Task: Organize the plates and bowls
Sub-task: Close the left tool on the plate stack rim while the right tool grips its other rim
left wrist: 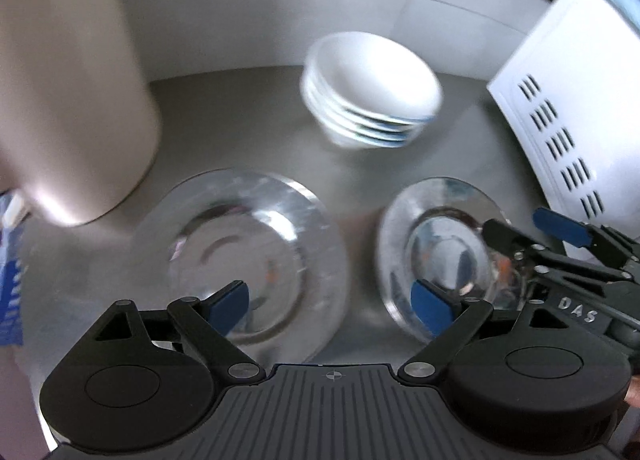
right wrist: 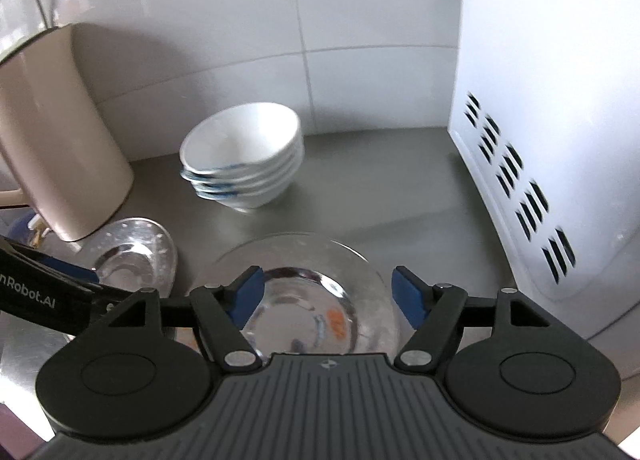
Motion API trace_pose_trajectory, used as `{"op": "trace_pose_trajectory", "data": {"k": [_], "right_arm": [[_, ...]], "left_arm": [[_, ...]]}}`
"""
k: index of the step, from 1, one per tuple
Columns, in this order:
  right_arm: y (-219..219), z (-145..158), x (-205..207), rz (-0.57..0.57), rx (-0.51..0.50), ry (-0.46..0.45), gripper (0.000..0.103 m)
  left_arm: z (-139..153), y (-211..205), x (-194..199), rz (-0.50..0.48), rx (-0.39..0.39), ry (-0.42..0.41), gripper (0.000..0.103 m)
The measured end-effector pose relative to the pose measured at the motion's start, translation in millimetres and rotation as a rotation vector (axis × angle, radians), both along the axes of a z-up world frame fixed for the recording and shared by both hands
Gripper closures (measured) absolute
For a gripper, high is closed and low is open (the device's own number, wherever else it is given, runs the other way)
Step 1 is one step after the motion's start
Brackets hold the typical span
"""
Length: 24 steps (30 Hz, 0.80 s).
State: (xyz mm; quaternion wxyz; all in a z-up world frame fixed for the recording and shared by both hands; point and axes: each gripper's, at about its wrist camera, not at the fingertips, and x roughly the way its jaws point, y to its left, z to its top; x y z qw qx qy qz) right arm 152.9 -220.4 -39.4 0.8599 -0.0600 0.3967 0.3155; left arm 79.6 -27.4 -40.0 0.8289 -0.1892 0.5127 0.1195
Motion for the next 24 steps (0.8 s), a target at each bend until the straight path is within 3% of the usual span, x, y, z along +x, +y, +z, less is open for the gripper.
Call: {"op": "trace_pose_trajectory", "data": {"k": [9,16,19,21,24], "right_arm": [[27.7,10.6,-11.1,0.124,0.031,-0.007,0.029],[61.2,9.5,-20.7,0.236,0.03,0.008,0.029],[75.1,8.0,-23.2,0.278,0.024,0.015,0.032],[82.8,6.1,-22.5,0.3,0.02,0.029,0.042],[90.5,3.8,-21.1,0.314,0.011,0.042,0.042]], "left_arm": [[-4.0,33.6,-47.6,0.134,0.021,0.017,0.0],[-8.0,51.9,-63.1,0.197,0.027,0.026,0.0],[-7.9,54.2,-65.6,0.207,0.029,0.026,0.0],[-8.3,56.1,-64.8,0.207,0.034,0.027,0.0],[-10.9,57.0,-60.8,0.204,0.042,0.033,0.0]]}}
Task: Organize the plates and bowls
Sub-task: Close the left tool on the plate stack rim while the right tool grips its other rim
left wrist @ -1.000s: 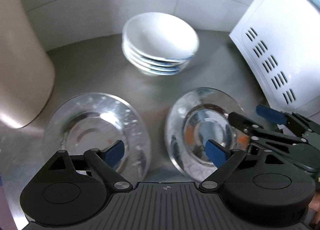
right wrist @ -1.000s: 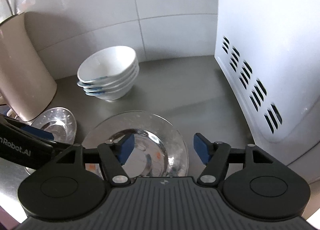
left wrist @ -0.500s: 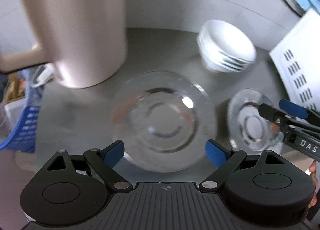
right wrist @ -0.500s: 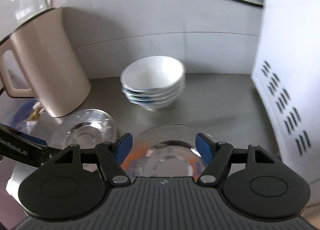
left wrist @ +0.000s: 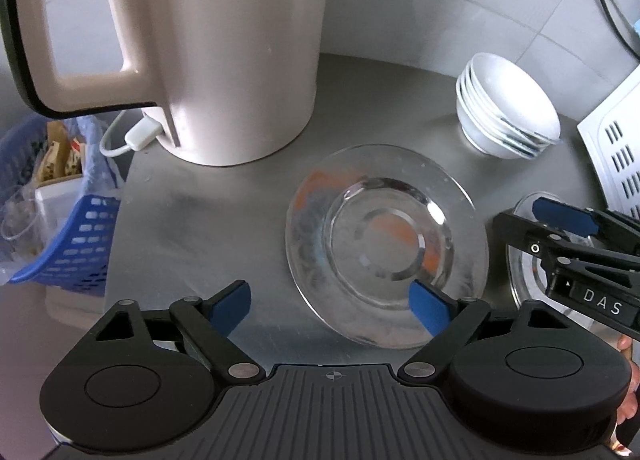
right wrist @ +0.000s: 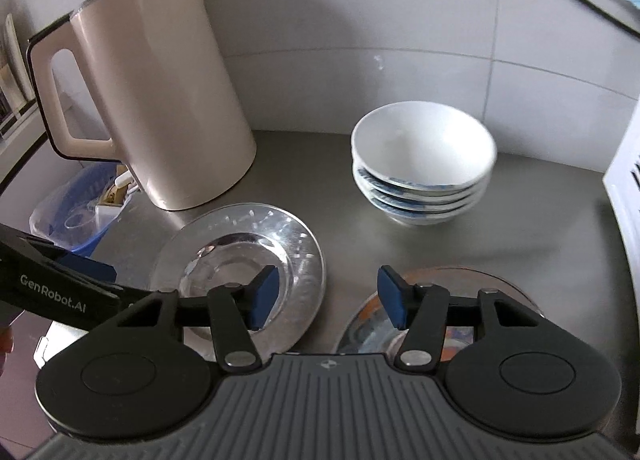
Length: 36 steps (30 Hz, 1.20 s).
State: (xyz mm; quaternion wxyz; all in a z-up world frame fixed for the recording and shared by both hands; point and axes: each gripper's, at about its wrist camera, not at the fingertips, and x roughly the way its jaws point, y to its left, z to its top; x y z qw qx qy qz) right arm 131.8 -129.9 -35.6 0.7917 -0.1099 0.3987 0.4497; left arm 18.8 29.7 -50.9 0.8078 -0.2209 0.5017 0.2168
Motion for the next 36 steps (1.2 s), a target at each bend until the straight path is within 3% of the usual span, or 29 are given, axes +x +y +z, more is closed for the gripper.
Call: {"op": "trace_pose_trajectory", "data": {"k": [24,29,36], "right_arm": [[23.3,-20.5,8.2,0.071,-0.026,0.09,0.043],[28.1,-27.7,9.2,0.084,-0.043,0.104,0.056],[32.6,-35.3,-1.4,0.071,-0.079,0.064,0.059]], "left_arm": [[-17.1,15.8,7.1,-0.002,-0.06,0.008,0.0],[-17.6,14.1,9.4,-0.021,-0.067,0.002,0.0],[-16.8,12.8,11.4,-0.002,-0.051,0.021,0.0]]}}
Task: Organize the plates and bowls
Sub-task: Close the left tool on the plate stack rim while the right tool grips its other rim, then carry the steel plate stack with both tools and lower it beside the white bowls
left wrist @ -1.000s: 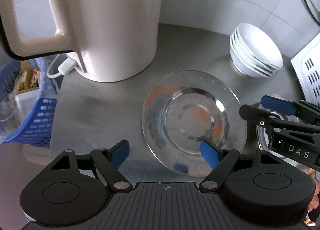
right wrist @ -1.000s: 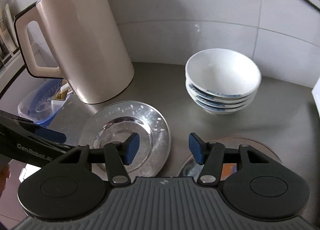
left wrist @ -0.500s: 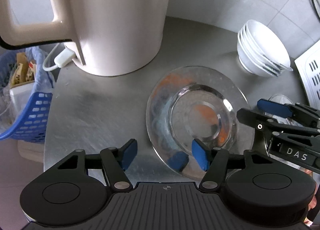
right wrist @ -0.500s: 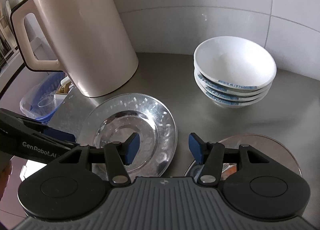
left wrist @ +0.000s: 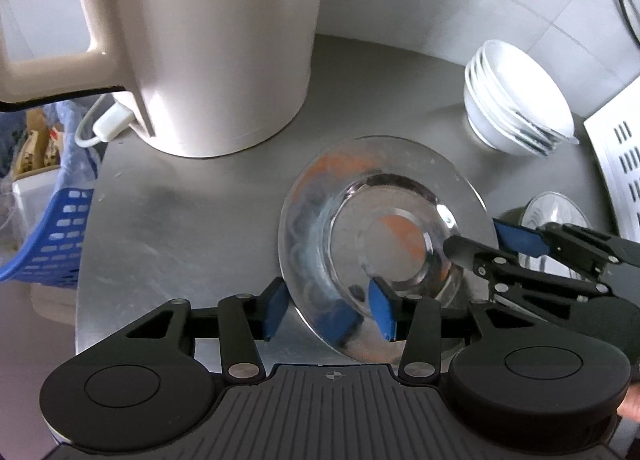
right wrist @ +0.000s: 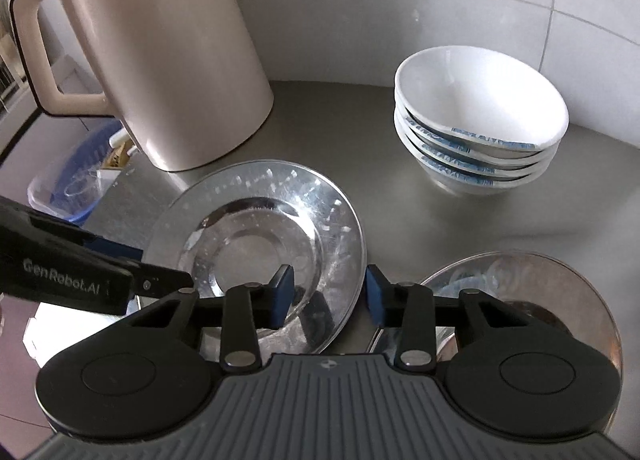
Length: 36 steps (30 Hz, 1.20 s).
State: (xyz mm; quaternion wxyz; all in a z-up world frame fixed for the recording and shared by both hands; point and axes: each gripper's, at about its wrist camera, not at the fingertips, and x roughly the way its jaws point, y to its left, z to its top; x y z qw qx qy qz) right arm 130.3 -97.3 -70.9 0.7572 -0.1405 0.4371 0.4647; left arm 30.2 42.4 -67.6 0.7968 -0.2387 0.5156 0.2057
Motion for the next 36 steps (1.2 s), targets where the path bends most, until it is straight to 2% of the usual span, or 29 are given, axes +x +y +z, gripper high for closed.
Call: {"op": "trace_pose_trajectory", "data": {"k": [5,13,24,36], "right_arm": [[1.5,3.0,-5.3,-0.007,0.006,-0.009,0.061],[-5.0,15.2,-7.2,-0.024,0.04,-0.026,0.062],[-17.1,27.4,-16.3,-0.016,0.097,-0.076,0.062],[-49.0,36.4,-17.8,-0.078,0.142,-0.106,0.062]], "left_arm": [[6.6,-0.2,-1.4,0.004,-0.006,-0.007,0.0],[23.1,-5.6,-4.7,-0.004,0.047,-0.028,0.0],[34.2,-14.9,-10.8,0.0,0.079,-0.052,0.0],[47.2,-42.8,5.3,-0.07,0.113,-0.082,0.0]]}}
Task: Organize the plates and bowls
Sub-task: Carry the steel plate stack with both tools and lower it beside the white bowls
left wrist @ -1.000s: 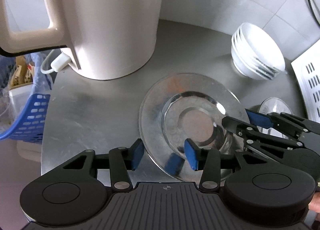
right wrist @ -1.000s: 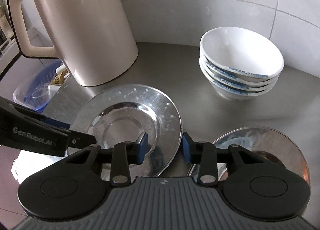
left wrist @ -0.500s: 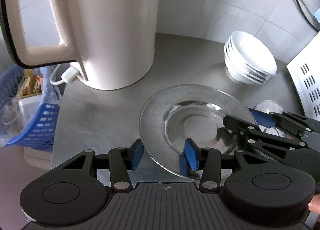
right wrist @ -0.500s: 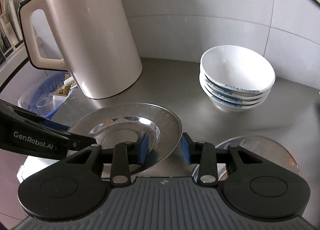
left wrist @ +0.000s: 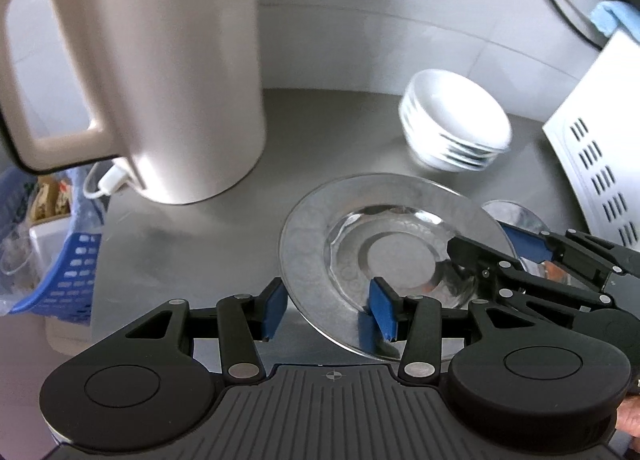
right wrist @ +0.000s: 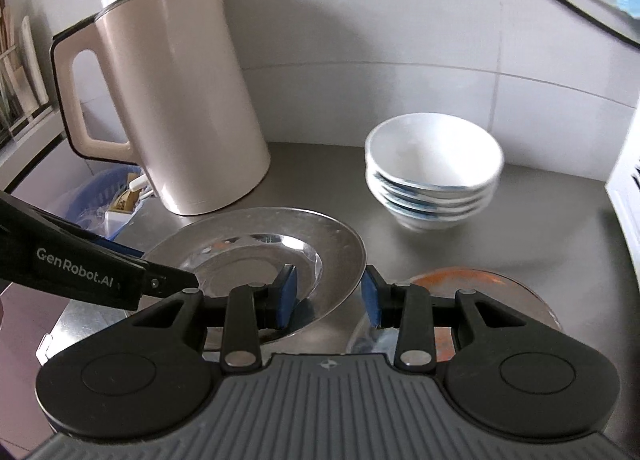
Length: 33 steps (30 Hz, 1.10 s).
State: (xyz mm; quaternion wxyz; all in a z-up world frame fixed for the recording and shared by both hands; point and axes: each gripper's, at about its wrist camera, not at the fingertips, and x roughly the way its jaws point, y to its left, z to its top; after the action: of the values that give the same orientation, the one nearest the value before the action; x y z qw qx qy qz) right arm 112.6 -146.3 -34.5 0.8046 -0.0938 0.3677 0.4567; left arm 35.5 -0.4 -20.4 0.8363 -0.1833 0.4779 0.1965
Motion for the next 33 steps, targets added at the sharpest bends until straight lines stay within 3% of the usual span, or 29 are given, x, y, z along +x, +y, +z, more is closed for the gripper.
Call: {"op": "trace_pose_trajectory", "data": {"k": [14,33], "right_arm": [[-62.8,5.3,5.0,-0.136,0.016,-0.012,0.062],[-116.1,-13.7,20.3,-0.291,-0.056,-0.012,0.062]], "left_arm": [[1.9,-52.8,34.2,-0.14,0.014,-0.013,0.0],[-24.0,-99.1,80.5,-0.277,-0.013,0.027,0.0]]}}
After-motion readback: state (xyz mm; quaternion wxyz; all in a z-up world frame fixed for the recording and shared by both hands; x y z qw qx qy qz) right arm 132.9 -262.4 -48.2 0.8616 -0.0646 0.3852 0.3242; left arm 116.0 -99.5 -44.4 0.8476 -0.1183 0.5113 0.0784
